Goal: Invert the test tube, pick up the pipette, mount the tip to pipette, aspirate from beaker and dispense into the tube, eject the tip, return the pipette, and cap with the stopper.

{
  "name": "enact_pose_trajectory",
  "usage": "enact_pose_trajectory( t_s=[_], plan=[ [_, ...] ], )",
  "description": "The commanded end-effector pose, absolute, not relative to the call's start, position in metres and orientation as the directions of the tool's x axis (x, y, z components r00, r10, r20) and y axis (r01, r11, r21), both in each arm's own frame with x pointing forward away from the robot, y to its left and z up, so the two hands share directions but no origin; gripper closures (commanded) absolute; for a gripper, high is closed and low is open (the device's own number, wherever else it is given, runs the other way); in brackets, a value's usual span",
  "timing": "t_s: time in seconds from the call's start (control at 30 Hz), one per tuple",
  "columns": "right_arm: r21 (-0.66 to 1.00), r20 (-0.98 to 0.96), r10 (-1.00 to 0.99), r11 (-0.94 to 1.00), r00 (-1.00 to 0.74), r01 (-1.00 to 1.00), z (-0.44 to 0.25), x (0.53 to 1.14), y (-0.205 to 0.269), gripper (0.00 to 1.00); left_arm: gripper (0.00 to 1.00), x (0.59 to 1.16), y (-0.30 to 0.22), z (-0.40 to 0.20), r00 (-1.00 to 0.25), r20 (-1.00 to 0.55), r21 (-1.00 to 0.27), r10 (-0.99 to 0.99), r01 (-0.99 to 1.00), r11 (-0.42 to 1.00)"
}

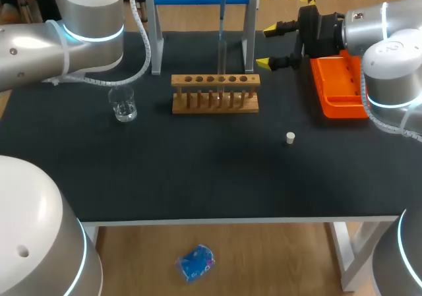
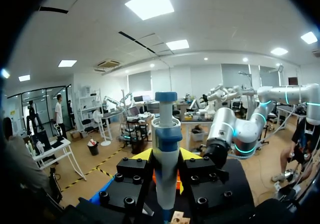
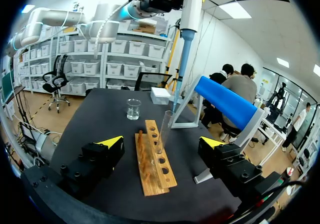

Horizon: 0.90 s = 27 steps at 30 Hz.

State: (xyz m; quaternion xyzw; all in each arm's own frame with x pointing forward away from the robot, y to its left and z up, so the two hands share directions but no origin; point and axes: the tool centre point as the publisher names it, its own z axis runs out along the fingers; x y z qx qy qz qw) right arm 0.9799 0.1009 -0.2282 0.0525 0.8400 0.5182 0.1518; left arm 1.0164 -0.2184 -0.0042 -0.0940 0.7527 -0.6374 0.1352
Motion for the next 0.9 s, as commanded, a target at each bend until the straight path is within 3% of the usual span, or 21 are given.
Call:
enact_pose_trajectory(
  t_s=[0.03,0.9],
  plan=[
    [0.887,-0.201,0.246,0.457,-0.948,-0.07,-0.229,0.98,0.101,0.0,1.0,1.015,-0.217,0.001,-0.945,-0.085,-0.985,-0.316,0.031,0.173],
    [0.887,-0.201,0.246,0.457,-0.948,-0.07,-0.229,0.98,0.101,0.0,1.0,1.003,-0.196,0.01,-0.921,-0.102,-0.978,-0.376,0.024,0.207]
  ],
)
